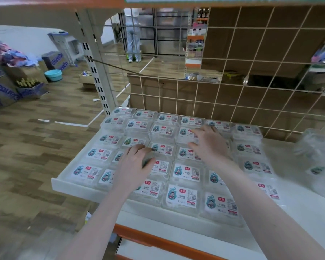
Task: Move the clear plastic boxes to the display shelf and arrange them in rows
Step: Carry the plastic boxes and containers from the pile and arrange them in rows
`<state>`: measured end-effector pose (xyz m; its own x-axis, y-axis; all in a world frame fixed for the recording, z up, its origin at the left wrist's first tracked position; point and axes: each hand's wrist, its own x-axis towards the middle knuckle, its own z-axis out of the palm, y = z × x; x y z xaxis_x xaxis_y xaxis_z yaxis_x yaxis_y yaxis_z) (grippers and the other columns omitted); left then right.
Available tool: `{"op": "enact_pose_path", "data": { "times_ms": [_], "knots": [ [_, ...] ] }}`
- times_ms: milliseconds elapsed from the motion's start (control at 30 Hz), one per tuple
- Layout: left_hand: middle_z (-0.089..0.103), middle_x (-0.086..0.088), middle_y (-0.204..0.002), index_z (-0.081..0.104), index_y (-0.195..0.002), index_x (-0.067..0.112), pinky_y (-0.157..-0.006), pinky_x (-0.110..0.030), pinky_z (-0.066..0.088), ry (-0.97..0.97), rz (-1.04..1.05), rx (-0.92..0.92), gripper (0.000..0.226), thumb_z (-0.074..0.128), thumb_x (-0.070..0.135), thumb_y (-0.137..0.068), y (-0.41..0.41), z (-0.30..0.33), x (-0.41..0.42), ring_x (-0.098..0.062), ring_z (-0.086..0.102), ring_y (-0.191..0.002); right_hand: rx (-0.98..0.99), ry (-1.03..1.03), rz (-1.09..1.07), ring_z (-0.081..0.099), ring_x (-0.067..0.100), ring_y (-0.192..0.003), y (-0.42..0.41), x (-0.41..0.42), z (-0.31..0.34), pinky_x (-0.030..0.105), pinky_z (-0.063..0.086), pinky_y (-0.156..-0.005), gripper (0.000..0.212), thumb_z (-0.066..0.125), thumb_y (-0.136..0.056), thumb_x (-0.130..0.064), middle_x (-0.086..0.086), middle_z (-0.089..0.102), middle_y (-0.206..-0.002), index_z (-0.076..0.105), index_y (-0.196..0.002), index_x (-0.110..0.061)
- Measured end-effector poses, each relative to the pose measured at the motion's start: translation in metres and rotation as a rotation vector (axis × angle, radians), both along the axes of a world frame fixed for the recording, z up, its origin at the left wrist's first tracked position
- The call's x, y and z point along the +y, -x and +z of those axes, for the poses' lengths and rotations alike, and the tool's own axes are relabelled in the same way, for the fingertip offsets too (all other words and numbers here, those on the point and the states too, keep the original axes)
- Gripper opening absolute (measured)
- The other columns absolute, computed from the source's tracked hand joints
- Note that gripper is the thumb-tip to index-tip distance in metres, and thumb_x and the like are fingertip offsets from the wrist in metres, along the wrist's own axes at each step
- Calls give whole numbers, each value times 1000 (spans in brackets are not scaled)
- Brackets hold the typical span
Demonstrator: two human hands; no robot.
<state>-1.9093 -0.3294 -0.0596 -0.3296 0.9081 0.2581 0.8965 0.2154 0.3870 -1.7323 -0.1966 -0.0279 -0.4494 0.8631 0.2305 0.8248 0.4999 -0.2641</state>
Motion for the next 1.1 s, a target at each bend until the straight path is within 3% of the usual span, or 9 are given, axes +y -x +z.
{"op": "enact_pose_path", "data": {
  "times_ms": [167,433,533,700,833,967,1100],
  "knots": [
    [64,-7,-115,69,-109,17,-90,-39,46,21,5,6,57,33,51,-79,-3,3,-1,-29,56,-109,18,-9,57,43,21,-117,-6,3,-6,34,40,-95,44,55,-92,-31,2,51,-126,48,-134,-19],
    [64,-5,-115,69,-109,18,-86,-39,48,38,14,20,51,38,48,-82,-7,7,-3,-28,58,-108,-1,100,38,38,23,-126,-27,-13,11,37,33,-102,46,47,-94,-41,1,43,-138,43,-136,-22],
    [61,-5,-121,67,-113,18,-88,-39,47,52,21,48,31,57,33,-89,-6,7,-2,-27,55,-114,-18,138,-35,38,25,-127,-48,-25,15,37,36,-100,44,45,-94,-44,4,46,-136,46,-133,-23],
    [58,-6,-124,61,-122,17,-92,-38,45,132,-37,34,36,52,34,-92,-4,17,2,-25,52,-114,-60,57,-199,49,26,-111,-84,-68,14,30,39,-81,34,48,-93,-36,6,56,-120,56,-119,-16],
    [54,-11,-128,57,-124,14,-94,-40,44,152,-115,24,40,47,37,-94,-10,29,-3,-29,49,-117,-16,43,-369,46,31,-114,-102,-121,8,35,36,-92,44,50,-93,-40,11,56,-121,55,-125,-11],
    [50,-11,-133,54,-129,15,-98,-42,39,125,-219,40,43,46,39,-95,-33,28,-13,-30,44,-123,6,-54,-521,52,35,-104,-120,-175,-4,39,41,-85,38,59,-89,-28,14,61,-112,59,-120,-6],
    [46,-12,-137,53,-128,13,-103,-43,37,166,-338,79,45,46,42,-94,-75,31,-23,-31,40,-127,-29,-36,-660,50,32,-113,-152,-219,-7,38,39,-92,44,57,-91,-32,11,58,-120,55,-127,-8]
  ]
}}
